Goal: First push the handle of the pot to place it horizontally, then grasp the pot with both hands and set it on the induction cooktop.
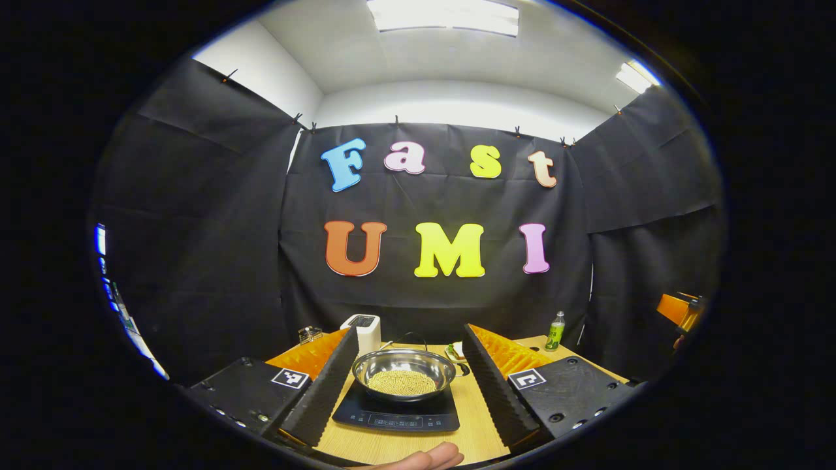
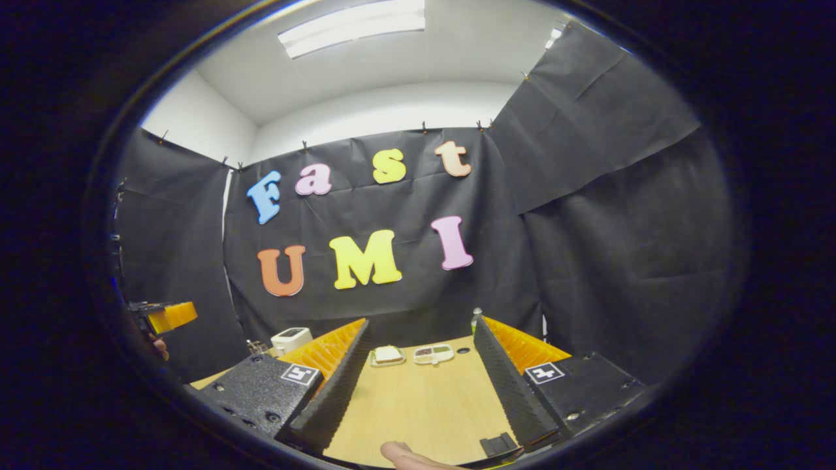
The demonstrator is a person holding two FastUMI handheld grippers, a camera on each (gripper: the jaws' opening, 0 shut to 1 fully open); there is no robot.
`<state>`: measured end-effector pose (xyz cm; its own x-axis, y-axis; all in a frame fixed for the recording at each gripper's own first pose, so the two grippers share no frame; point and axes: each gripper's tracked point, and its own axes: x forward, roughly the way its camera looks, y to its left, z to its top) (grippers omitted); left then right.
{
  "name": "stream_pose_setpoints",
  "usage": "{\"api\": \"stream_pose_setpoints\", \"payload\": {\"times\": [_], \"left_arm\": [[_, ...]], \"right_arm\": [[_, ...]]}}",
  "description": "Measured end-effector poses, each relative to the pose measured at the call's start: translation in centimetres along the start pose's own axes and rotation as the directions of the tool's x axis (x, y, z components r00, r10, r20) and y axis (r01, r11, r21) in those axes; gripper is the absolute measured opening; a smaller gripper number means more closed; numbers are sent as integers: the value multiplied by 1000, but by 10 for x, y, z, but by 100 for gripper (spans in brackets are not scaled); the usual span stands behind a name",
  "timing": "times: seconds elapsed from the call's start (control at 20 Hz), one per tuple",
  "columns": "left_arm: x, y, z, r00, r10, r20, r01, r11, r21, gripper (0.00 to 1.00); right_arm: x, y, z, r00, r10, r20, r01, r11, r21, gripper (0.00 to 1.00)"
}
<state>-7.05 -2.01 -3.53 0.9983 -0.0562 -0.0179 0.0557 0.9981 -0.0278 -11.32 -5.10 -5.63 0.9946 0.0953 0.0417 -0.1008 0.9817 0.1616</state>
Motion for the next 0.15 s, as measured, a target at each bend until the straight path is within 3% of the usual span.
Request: {"api": "stream_pose_setpoints", "payload": {"times": [0.15], "left_arm": [[2, -1, -3, 1000, -7, 6, 7, 1000, 19, 95]], "right_arm": [[4, 5, 1, 999, 21, 30, -20, 1000, -21, 95]]}}
